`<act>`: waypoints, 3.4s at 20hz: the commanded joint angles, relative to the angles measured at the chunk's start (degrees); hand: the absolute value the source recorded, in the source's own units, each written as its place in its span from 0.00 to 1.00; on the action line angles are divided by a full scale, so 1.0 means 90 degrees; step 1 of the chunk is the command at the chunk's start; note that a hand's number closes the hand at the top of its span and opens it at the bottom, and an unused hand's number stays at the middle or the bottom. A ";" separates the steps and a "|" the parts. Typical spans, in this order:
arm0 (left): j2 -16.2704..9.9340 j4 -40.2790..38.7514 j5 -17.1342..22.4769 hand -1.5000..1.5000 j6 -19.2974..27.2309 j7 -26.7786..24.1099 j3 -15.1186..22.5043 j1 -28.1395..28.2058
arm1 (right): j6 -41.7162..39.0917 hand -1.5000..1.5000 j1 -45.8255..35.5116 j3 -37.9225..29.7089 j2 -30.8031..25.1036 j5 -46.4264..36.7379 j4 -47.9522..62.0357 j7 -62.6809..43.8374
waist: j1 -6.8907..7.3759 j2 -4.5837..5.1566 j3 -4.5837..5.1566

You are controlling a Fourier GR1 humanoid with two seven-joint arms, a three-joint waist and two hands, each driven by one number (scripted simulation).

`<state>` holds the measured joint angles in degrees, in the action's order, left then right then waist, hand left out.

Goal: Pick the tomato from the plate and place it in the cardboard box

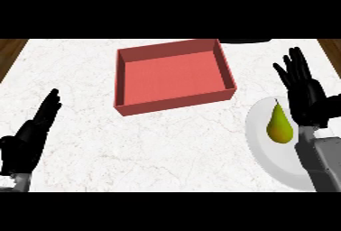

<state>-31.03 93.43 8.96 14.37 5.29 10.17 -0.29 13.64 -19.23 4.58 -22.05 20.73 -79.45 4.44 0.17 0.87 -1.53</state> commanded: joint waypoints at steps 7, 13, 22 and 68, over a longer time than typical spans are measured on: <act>0.0290 0.0099 0.0050 0.50 -0.0390 -0.0037 0.0464 -0.0246 | 0.2382 0.00 0.0457 -0.1623 0.0281 -0.0146 -0.0627 0.0807 | -0.1285 -0.0800 0.0060; 0.0506 0.0352 0.0157 0.50 -0.0775 -0.0038 0.0869 -0.0640 | 0.3386 0.00 0.3036 0.0658 -0.1610 -0.3872 0.1354 -0.0461 | -0.0477 -0.0063 0.0244; 0.0713 0.0015 0.0020 0.50 -0.0858 -0.0146 0.1025 -0.0878 | 0.3302 0.00 0.3867 0.1335 -0.2519 -0.5672 -0.0569 -0.3280 | -0.0331 -0.0117 0.0285; 0.2071 -0.1108 -0.1045 0.50 -0.1971 -0.0337 0.0131 -0.1507 | -0.1337 0.00 0.2573 0.0545 -0.0565 -0.6758 -0.2317 -0.6928 | -0.0030 -0.0095 0.0171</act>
<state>-13.09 86.08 0.26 -1.60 2.72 13.27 -11.89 4.88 6.25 10.31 -29.53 -39.17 -102.99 -57.41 -0.16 -0.02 0.01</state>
